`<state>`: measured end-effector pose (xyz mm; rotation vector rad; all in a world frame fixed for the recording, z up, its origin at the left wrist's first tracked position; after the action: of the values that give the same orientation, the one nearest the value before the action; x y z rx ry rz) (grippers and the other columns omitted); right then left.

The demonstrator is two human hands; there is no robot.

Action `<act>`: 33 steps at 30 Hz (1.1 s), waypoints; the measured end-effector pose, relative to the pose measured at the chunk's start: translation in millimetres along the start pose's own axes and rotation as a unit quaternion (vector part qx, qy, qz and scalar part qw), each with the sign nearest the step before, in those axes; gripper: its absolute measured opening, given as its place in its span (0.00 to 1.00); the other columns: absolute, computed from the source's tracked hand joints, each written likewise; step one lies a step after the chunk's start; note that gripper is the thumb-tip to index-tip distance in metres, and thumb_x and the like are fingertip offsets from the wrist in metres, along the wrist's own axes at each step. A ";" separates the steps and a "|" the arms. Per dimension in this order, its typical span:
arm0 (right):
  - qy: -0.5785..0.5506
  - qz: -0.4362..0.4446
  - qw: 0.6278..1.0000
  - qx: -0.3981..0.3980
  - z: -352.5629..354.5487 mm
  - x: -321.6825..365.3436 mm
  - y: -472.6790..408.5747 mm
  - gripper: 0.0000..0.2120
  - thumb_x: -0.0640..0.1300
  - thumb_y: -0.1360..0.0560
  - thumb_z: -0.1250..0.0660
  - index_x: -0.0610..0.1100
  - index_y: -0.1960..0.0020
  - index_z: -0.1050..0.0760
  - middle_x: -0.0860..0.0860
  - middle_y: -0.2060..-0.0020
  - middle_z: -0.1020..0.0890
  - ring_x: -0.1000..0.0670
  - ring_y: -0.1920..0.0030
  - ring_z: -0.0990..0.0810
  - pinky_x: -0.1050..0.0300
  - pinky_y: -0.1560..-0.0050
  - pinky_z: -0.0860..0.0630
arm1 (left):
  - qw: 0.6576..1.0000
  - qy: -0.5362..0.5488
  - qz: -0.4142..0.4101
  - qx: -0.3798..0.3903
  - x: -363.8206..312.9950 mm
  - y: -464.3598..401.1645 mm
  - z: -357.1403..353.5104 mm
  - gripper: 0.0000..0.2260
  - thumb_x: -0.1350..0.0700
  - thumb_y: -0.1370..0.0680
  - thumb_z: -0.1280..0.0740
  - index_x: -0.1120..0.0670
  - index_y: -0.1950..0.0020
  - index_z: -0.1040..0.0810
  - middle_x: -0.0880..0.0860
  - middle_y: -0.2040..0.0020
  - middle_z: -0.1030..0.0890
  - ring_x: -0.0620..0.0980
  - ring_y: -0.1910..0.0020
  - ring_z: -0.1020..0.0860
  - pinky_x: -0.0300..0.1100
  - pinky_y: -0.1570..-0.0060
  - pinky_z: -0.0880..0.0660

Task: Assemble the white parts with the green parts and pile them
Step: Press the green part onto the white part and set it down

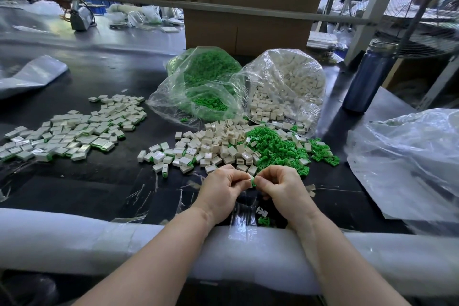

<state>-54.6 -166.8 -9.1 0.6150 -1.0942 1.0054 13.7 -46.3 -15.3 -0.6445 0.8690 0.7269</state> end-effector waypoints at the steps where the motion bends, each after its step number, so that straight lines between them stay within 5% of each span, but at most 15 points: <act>1: -0.004 -0.002 1.000 0.002 0.3 0.0 0.0 0.10 0.35 0.27 0.31 0.44 0.67 0.24 0.49 0.71 0.23 0.52 0.69 0.26 0.53 0.63 0.25 | 1.000 0.000 0.000 0.000 0.0 0.0 0.1 0.07 0.59 0.25 0.32 0.59 0.49 0.17 0.46 0.58 0.23 0.46 0.55 0.23 0.33 0.51 0.29; 8: -0.064 0.006 0.997 -0.051 -1.8 0.8 0.9 0.06 0.35 0.28 0.31 0.43 0.63 0.23 0.49 0.70 0.21 0.52 0.68 0.24 0.58 0.64 0.25 | 0.998 0.048 0.013 -0.028 -3.8 0.7 -1.7 0.07 0.59 0.26 0.31 0.58 0.49 0.18 0.53 0.52 0.19 0.49 0.52 0.21 0.38 0.47 0.26; 14: -0.100 0.005 0.994 -0.048 -1.4 -1.3 0.9 0.07 0.33 0.29 0.30 0.43 0.61 0.22 0.49 0.72 0.20 0.58 0.73 0.24 0.66 0.70 0.26 | 0.999 0.034 0.010 -0.020 -2.2 2.2 -2.2 0.11 0.61 0.29 0.27 0.52 0.52 0.25 0.48 0.64 0.25 0.45 0.66 0.26 0.37 0.60 0.24; 19: -0.126 0.000 0.991 -0.043 0.8 -4.1 -0.9 0.09 0.34 0.28 0.31 0.46 0.63 0.20 0.52 0.72 0.19 0.56 0.71 0.23 0.63 0.68 0.25 | 0.999 0.020 0.016 -0.028 -1.4 2.2 -1.1 0.03 0.56 0.24 0.32 0.52 0.52 0.21 0.47 0.61 0.21 0.46 0.59 0.22 0.38 0.54 0.24; 33: -0.097 0.017 0.995 -0.022 -0.7 -2.7 0.0 0.07 0.37 0.27 0.31 0.45 0.63 0.22 0.52 0.72 0.22 0.56 0.72 0.26 0.62 0.69 0.27 | 0.996 0.081 0.046 0.014 -1.6 2.6 -0.6 0.04 0.59 0.24 0.33 0.55 0.52 0.19 0.52 0.57 0.18 0.50 0.54 0.20 0.43 0.47 0.24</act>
<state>-54.6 -167.2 -11.9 0.6704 -1.2972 0.9633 10.8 -45.7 -14.8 -0.6477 1.0626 0.7514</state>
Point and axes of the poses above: each hand's wrist, its own y-axis away from the middle knuckle, its own z-axis out of the back of the hand, x = y × z, the point moved 2 cm from there along -y, towards the middle knuckle
